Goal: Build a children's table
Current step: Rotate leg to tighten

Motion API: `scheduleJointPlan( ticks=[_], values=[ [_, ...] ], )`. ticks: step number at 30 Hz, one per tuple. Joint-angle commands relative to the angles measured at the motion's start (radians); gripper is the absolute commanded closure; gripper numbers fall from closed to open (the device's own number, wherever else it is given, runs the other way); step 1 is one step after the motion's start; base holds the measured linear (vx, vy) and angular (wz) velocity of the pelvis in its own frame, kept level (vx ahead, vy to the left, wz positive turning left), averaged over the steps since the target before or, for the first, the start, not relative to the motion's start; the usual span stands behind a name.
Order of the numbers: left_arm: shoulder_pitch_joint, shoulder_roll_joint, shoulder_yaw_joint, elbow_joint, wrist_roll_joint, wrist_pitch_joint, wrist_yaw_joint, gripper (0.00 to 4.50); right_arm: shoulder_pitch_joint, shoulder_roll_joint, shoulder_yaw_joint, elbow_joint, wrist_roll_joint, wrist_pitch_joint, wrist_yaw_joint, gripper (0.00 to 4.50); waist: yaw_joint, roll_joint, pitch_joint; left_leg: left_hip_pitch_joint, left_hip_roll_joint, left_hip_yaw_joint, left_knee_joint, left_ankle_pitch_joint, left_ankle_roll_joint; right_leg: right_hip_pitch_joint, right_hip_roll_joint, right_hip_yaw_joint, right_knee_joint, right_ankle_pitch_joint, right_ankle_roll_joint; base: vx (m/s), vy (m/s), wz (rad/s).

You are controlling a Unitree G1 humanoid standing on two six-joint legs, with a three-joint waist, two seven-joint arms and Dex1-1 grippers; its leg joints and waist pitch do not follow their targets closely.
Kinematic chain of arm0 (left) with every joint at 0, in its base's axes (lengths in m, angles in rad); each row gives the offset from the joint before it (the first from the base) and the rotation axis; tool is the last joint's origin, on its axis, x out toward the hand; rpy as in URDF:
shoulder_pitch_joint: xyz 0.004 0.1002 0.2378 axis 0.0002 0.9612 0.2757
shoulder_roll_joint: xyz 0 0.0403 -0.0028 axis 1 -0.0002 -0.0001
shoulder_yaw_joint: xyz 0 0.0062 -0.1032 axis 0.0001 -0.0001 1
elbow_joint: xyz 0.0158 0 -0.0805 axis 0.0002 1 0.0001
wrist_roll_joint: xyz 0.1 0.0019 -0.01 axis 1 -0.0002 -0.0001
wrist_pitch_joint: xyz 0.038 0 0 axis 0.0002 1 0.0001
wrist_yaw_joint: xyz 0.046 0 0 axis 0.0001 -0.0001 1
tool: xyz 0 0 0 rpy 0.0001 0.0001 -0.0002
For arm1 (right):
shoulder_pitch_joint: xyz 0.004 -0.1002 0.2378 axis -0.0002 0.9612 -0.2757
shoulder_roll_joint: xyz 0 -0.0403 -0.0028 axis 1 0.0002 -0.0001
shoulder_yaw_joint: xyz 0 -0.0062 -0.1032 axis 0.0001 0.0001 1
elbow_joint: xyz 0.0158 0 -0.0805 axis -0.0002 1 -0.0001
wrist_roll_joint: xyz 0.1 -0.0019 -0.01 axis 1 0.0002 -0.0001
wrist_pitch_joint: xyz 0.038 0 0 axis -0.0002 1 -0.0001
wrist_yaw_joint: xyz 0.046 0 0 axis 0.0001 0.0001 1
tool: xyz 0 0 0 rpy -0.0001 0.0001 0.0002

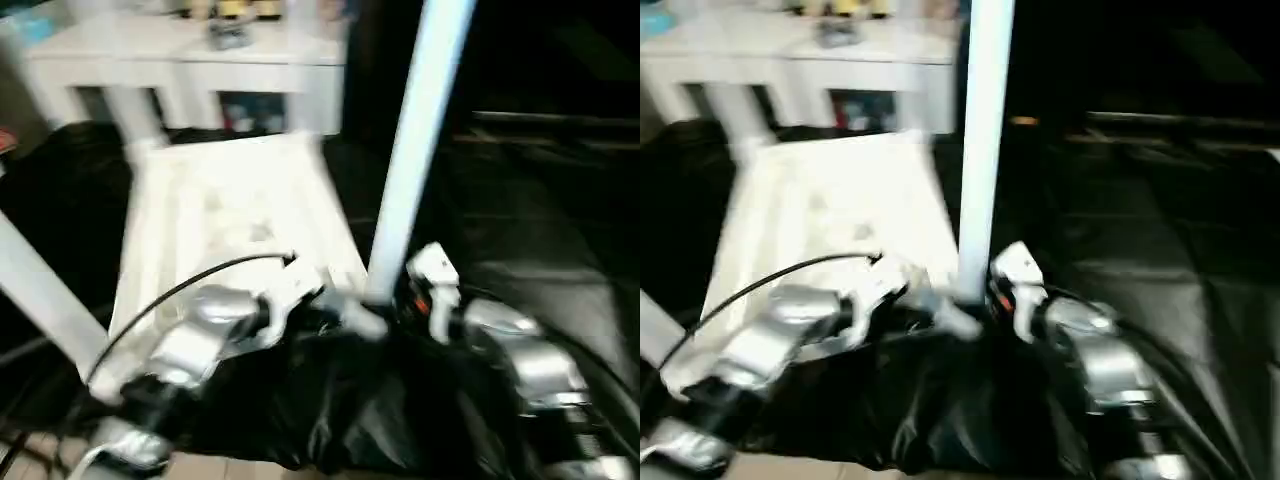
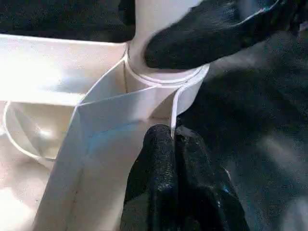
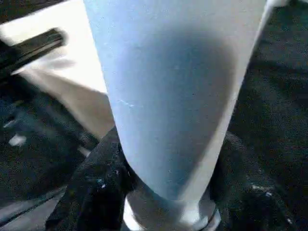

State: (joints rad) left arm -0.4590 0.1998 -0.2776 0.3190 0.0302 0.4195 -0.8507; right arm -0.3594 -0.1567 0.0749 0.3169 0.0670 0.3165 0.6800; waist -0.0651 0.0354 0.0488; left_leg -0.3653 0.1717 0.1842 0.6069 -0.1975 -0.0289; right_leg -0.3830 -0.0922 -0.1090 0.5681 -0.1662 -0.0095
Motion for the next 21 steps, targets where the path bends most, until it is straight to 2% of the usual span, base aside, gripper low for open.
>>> scheduleJointPlan(
  ticks=[1, 2, 3, 4, 5, 6, 7, 8, 9, 10, 11, 12, 13, 15, 17, 18, 19, 20, 21],
  values=[
    [-0.084, -0.078, 0.024, -0.027, -0.010, -0.011, 0.123, 4.50, 0.009, 0.122, 0.119, 0.072, 0.000, 0.048, -0.036, 2.48, -0.015, -0.001, -0.039, 0.022, 0.048, -0.056, -0.079, -0.527, -0.029, 0.013, -0.070, 0.017, -0.123, -0.726, -0.038, 0.000, 0.000, 0.00],
    [-0.090, -0.093, 0.020, -0.026, -0.005, -0.010, 0.141, 4.50, -0.013, 0.158, 0.103, 0.105, -0.016, 0.052, -0.106, 2.48, -0.033, 0.002, -0.039, 0.018, 0.050, -0.065, -0.083, -0.559, -0.035, 0.023, -0.070, 0.002, -0.124, -0.703, -0.033, 0.000, 0.000, 0.00],
    [-0.090, -0.096, 0.019, -0.026, -0.004, -0.010, 0.143, 4.50, -0.018, 0.167, 0.100, 0.111, -0.016, 0.049, -0.117, 2.48, -0.039, 0.007, -0.040, 0.012, 0.053, -0.072, -0.088, -0.574, -0.040, 0.031, -0.071, -0.003, -0.120, -0.683, -0.034, 0.000, 0.000, 0.00],
    [-0.093, -0.105, 0.016, -0.026, -0.003, -0.010, 0.147, 4.50, -0.034, 0.192, 0.094, 0.128, -0.014, 0.039, -0.140, 2.48, -0.059, 0.016, -0.035, 0.005, 0.061, -0.085, -0.104, -0.643, -0.051, 0.044, -0.070, -0.015, -0.116, -0.636, -0.031, 0.000, 0.000, 0.00],
    [-0.094, -0.110, 0.015, -0.026, 0.001, -0.009, 0.151, 4.50, -0.042, 0.208, 0.092, 0.137, -0.017, 0.032, -0.152, 2.48, -0.065, 0.017, -0.035, 0.012, 0.064, -0.086, -0.107, -0.670, -0.055, 0.042, -0.069, -0.017, -0.115, -0.607, -0.039, 0.000, 0.000, 0.00],
    [-0.095, -0.111, 0.012, -0.025, 0.004, -0.012, 0.150, 4.50, -0.046, 0.215, 0.095, 0.140, -0.023, 0.020, -0.154, 2.48, -0.073, 0.017, -0.033, 0.012, 0.064, -0.091, -0.110, -0.696, -0.062, 0.045, -0.074, -0.017, -0.112, -0.579, -0.052, 0.000, 0.000, 0.00],
    [-0.095, -0.111, 0.009, -0.025, 0.007, -0.015, 0.149, 4.50, -0.049, 0.221, 0.099, 0.143, -0.029, 0.009, -0.156, 2.48, -0.076, 0.016, -0.031, 0.016, 0.061, -0.088, -0.109, -0.704, -0.064, 0.039, -0.076, -0.016, -0.115, -0.581, -0.056, 0.000, 0.000, 0.00],
    [-0.092, -0.108, 0.007, -0.029, 0.005, -0.019, 0.140, 4.50, -0.049, 0.223, 0.099, 0.138, -0.018, 0.002, -0.144, 2.48, -0.083, 0.011, -0.032, 0.022, 0.054, -0.084, -0.099, -0.692, -0.061, 0.032, -0.082, -0.017, -0.125, -0.619, -0.055, 0.000, 0.000, 0.00],
    [-0.092, -0.108, 0.007, -0.029, 0.005, -0.019, 0.140, 4.50, -0.049, 0.223, 0.099, 0.138, -0.018, 0.002, -0.144, 2.48, -0.085, 0.008, -0.032, 0.019, 0.046, -0.082, -0.091, -0.652, -0.051, 0.033, -0.090, -0.018, -0.132, -0.666, -0.045, 0.000, 0.000, 0.00],
    [-0.085, -0.097, 0.003, -0.038, 0.000, -0.027, 0.119, 4.50, -0.046, 0.222, 0.092, 0.127, 0.000, 0.000, -0.119, 1.95, -0.084, 0.009, -0.032, 0.017, 0.045, -0.081, -0.087, -0.618, -0.042, 0.031, -0.094, -0.016, -0.137, -0.688, -0.039, 0.000, 0.000, 0.00],
    [-0.079, -0.084, -0.002, -0.044, -0.006, -0.042, 0.093, 4.50, -0.041, 0.209, 0.087, 0.115, 0.012, 0.006, -0.091, 1.95, -0.084, 0.006, -0.032, 0.015, 0.045, -0.081, -0.087, -0.607, -0.039, 0.031, -0.094, -0.015, -0.138, -0.692, -0.038, 0.000, 0.000, 0.00],
    [-0.072, -0.072, -0.006, -0.050, -0.015, -0.059, 0.064, 4.50, -0.037, 0.194, 0.086, 0.105, 0.016, 0.006, -0.069, 1.81, -0.083, 0.007, -0.033, 0.013, 0.046, -0.082, -0.087, -0.600, -0.036, 0.032, -0.095, -0.015, -0.137, -0.691, -0.037, 0.000, 0.000, 0.00],
    [-0.068, -0.064, -0.009, -0.056, -0.020, -0.058, 0.049, 4.50, -0.034, 0.181, 0.089, 0.097, 0.018, 0.005, -0.046, 1.75, -0.084, 0.010, -0.037, 0.004, 0.052, -0.085, -0.093, -0.579, -0.033, 0.037, -0.093, -0.006, -0.126, -0.635, -0.054, 0.000, 0.000, 0.00],
    [-0.061, -0.048, -0.014, -0.063, -0.024, -0.066, 0.027, 4.50, -0.026, 0.148, 0.106, 0.076, 0.024, 0.003, 0.009, 1.49, -0.084, 0.012, -0.040, -0.001, 0.058, -0.085, -0.099, -0.564, -0.029, 0.040, -0.090, 0.003, -0.113, -0.552, -0.089, 0.000, 0.000, 0.00],
    [-0.052, -0.025, -0.016, -0.074, -0.035, -0.070, -0.015, 4.50, -0.019, 0.091, 0.128, 0.050, 0.016, -0.001, 0.072, 1.30, -0.075, 0.009, -0.046, -0.004, 0.061, -0.075, -0.099, -0.501, -0.011, 0.041, -0.088, 0.018, -0.099, -0.441, -0.143, 0.000, 0.000, 0.00],
    [-0.052, -0.025, -0.016, -0.074, -0.035, -0.070, -0.015, 4.50, -0.019, 0.091, 0.128, 0.050, 0.016, -0.001, 0.072, 1.30, -0.075, 0.009, -0.046, -0.004, 0.061, -0.075, -0.099, -0.501, -0.011, 0.041, -0.088, 0.018, -0.099, -0.441, -0.143, 0.000, 0.000, 0.00],
    [-0.045, -0.008, -0.017, -0.079, -0.043, -0.077, -0.050, 4.50, -0.013, 0.048, 0.137, 0.034, 0.018, -0.005, 0.128, 1.30, -0.065, 0.005, -0.049, -0.010, 0.059, -0.069, -0.095, -0.434, 0.015, 0.044, -0.086, 0.027, -0.087, -0.373, -0.178, 0.000, 0.000, 0.00],
    [-0.042, 0.001, -0.017, -0.081, -0.048, -0.085, -0.069, 4.50, -0.010, 0.026, 0.140, 0.024, 0.023, -0.004, 0.161, 1.30, -0.063, 0.003, -0.049, -0.013, 0.058, -0.066, -0.094, -0.414, 0.025, 0.047, -0.086, 0.029, -0.085, -0.363, -0.183, 0.000, 0.000, 0.00],
    [-0.040, 0.010, -0.017, -0.081, -0.054, -0.098, -0.096, 4.50, -0.008, 0.000, 0.142, 0.015, 0.032, -0.002, 0.203, 1.30, -0.054, 0.003, -0.053, -0.014, 0.057, -0.061, -0.090, -0.368, 0.049, 0.051, -0.086, 0.033, -0.083, -0.345, -0.192, 0.000, 0.000, 0.00]
  ],
)
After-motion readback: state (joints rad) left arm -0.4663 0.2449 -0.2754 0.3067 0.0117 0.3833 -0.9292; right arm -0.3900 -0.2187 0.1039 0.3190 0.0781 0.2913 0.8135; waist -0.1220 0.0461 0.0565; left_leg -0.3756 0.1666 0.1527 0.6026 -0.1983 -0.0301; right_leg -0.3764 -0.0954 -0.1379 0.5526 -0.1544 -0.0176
